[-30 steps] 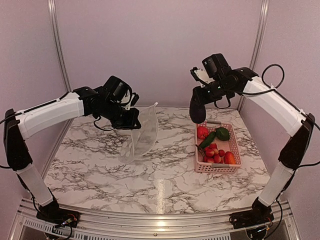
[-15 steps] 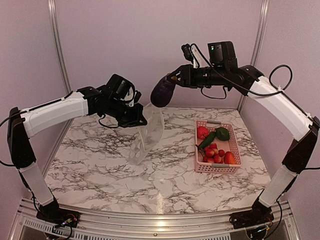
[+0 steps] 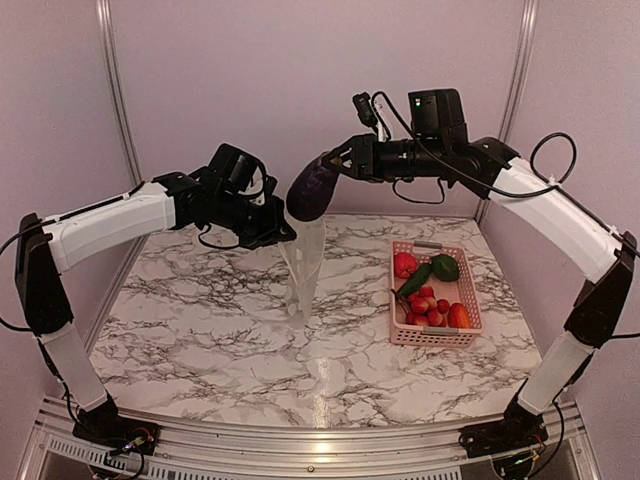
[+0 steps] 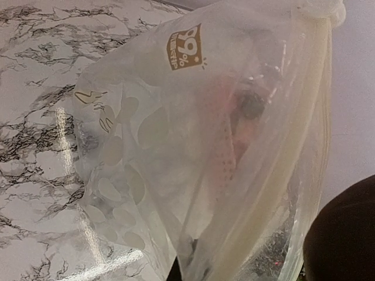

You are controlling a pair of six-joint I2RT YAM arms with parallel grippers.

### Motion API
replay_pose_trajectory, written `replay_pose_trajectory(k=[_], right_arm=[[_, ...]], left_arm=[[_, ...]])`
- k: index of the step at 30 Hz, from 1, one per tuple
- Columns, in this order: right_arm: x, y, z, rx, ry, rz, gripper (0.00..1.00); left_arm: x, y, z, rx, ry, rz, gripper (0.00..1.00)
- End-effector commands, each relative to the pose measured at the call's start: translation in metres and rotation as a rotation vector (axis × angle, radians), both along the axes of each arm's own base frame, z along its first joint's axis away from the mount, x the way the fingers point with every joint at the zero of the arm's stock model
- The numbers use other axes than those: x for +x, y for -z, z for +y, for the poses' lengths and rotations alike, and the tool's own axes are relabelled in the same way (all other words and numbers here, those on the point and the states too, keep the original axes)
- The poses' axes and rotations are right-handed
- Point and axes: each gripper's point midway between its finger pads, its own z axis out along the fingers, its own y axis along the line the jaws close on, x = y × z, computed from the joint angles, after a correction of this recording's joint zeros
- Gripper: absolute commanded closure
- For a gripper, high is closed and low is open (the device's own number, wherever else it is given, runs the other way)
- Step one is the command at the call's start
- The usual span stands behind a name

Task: Place the food in the zip-top bag and seal the zipper
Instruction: Place the fake vegetable in the zipper food storage bag.

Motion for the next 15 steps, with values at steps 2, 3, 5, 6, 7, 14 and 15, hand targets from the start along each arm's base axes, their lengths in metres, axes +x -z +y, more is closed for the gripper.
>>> replay_pose_trajectory(k=[2, 3, 5, 6, 7, 14, 15], right_arm=[[-0.004, 0.005, -0.006, -0.028, 0.030, -0.002, 0.71], [-0.004, 0.009, -0.006, -0.038, 0.035, 0.007, 0.72], [-0.003, 0.017, -0.006, -0.069, 0.053, 0.012, 0.72], [-0.002, 0.020, -0.007, -0.091, 0.074, 0.009, 0.72], [0.000, 0.021, -0.008, -0.114, 0.097, -0.003, 0.73], [-0.006, 0.054, 0.015, -0.303, 0.097, -0.015, 0.73], [-0.007, 0.060, 0.020, -0.322, 0.093, -0.014, 0.73]], left_arm=[[0.004, -0.038, 0.000, -0.089, -0.019, -0.060, 1.00], [0.004, -0.039, -0.001, -0.092, -0.018, -0.058, 1.00], [0.004, -0.039, -0.001, -0.098, -0.019, -0.055, 1.00], [0.004, -0.039, -0.002, -0.100, -0.019, -0.053, 1.00], [0.004, -0.040, -0.002, -0.105, -0.020, -0.052, 1.00], [0.004, -0.039, -0.005, -0.118, -0.015, -0.048, 1.00], [0.004, -0.039, -0.005, -0.119, -0.014, -0.048, 1.00]])
